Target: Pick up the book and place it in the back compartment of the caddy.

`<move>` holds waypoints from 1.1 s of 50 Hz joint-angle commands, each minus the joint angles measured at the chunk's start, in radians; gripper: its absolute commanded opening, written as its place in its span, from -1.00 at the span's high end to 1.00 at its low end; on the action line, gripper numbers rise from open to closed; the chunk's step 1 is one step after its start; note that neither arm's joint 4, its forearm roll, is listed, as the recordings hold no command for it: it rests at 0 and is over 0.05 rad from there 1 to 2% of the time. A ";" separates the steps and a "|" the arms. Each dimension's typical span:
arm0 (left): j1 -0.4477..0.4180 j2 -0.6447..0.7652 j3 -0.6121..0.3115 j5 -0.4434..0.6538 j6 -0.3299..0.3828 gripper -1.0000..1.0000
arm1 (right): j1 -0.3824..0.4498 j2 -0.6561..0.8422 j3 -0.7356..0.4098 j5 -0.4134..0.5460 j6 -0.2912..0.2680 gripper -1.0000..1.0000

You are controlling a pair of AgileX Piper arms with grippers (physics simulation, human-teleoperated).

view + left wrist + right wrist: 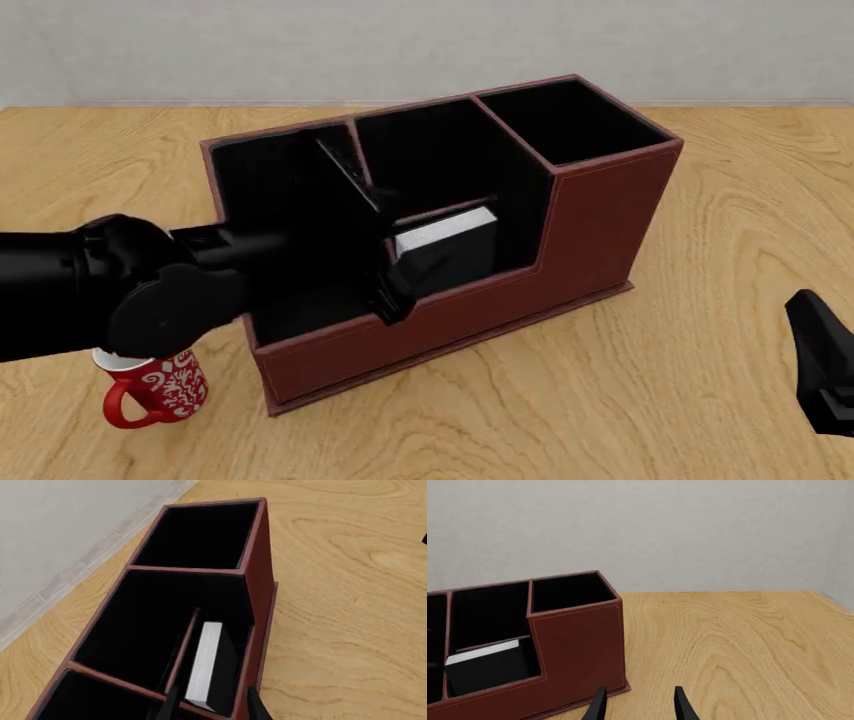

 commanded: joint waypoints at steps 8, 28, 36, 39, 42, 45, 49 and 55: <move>-0.015 -0.093 0.059 -0.003 -0.004 -1.00 | 0.000 0.000 0.000 0.000 0.000 -1.00; -0.004 -0.212 0.104 0.029 -0.039 -1.00 | 0.000 0.000 0.000 0.000 0.000 -1.00; -0.005 -0.278 0.122 0.062 -0.064 -1.00 | 0.000 0.000 0.000 0.000 0.000 -1.00; -0.007 -0.307 0.133 0.073 -0.061 -1.00 | 0.000 0.000 0.000 0.000 0.000 -1.00; -0.009 -0.313 0.135 0.080 -0.068 -1.00 | 0.000 0.000 0.000 0.000 0.000 -1.00; -0.002 -0.329 0.146 0.080 -0.065 -1.00 | 0.000 0.000 0.000 0.000 0.000 -1.00; 0.004 -0.360 0.149 0.097 -0.064 -1.00 | 0.000 0.000 0.000 0.000 0.000 -1.00; 0.012 -0.396 0.160 0.108 -0.069 -1.00 | 0.000 -0.001 0.000 0.000 0.000 -1.00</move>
